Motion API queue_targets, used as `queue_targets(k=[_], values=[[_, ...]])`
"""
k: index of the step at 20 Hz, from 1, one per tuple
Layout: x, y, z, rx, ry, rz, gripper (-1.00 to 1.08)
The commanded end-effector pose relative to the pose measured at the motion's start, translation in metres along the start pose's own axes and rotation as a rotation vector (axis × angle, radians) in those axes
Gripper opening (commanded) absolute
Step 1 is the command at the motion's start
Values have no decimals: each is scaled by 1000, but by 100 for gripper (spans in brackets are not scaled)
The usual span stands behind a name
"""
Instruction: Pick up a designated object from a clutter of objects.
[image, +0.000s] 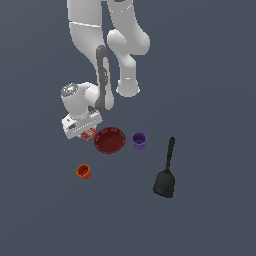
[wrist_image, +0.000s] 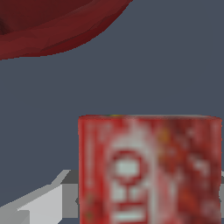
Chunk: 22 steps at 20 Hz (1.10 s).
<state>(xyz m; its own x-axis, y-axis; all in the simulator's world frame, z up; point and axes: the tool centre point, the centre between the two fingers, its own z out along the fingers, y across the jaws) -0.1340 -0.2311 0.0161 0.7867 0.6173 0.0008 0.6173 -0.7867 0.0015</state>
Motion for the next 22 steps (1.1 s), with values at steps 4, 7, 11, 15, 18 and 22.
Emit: queue_targets(k=[4,7,11,15,18,22], values=[[0,-1,1,2,-1,-1,-100],[1,0,-1,0,0,0,-100],[6,0,-9,0,0,0,-100],[17,1,-24,0,0,0,-100],[28,2,-39,0,0,0,-100],[47,4,-67,0,-1,0,-100]])
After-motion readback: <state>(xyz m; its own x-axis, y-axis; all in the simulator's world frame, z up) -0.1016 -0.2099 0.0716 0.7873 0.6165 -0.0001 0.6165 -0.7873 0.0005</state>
